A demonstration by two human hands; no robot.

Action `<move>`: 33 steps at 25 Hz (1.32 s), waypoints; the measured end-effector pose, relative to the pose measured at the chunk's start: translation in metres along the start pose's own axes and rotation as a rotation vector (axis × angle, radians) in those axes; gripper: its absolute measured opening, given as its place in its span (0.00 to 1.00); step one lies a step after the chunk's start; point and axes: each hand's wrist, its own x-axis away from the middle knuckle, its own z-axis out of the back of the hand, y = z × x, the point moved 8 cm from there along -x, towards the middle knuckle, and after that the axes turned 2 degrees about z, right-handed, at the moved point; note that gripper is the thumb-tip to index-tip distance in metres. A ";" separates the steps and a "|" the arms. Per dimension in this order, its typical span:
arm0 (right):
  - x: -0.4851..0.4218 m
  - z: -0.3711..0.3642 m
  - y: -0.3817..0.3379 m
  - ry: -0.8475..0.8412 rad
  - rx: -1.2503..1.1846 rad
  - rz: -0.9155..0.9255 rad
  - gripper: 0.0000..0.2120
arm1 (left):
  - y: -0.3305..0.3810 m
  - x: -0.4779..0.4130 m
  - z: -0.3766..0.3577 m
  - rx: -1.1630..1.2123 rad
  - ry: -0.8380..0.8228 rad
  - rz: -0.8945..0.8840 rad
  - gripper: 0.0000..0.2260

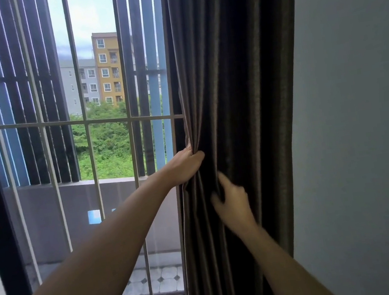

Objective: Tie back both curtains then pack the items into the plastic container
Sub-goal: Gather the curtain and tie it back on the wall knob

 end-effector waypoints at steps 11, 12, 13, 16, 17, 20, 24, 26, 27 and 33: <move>0.018 -0.027 0.015 -0.072 -0.111 0.034 0.24 | 0.013 0.000 -0.018 0.157 0.004 -0.028 0.20; 0.019 -0.028 0.015 -0.076 -0.114 0.037 0.25 | 0.014 0.000 -0.018 0.139 -0.001 -0.049 0.20; 0.019 -0.030 0.014 -0.088 -0.122 0.039 0.25 | 0.015 -0.002 -0.017 0.067 0.006 -0.073 0.21; 0.019 -0.024 0.006 -0.122 -0.112 0.082 0.26 | 0.013 -0.007 -0.010 -0.159 0.062 -0.089 0.14; 0.017 -0.011 0.000 -0.026 -0.052 0.129 0.26 | 0.012 -0.007 -0.008 -0.177 0.072 -0.085 0.14; 0.005 0.051 -0.020 0.482 0.065 0.155 0.24 | 0.013 -0.002 -0.007 -0.142 0.060 -0.090 0.16; -0.038 0.083 -0.023 0.523 -0.029 -0.017 0.35 | 0.015 0.004 -0.011 -0.093 0.030 -0.084 0.16; -0.054 0.083 -0.013 0.421 -0.064 -0.104 0.39 | 0.015 0.004 -0.011 -0.079 0.021 -0.088 0.15; -0.056 0.076 -0.006 0.329 -0.040 -0.147 0.39 | 0.015 0.004 -0.010 -0.073 0.023 -0.087 0.15; -0.004 0.001 0.023 -0.058 -0.032 -0.054 0.28 | 0.005 -0.004 -0.008 -0.037 0.063 -0.042 0.18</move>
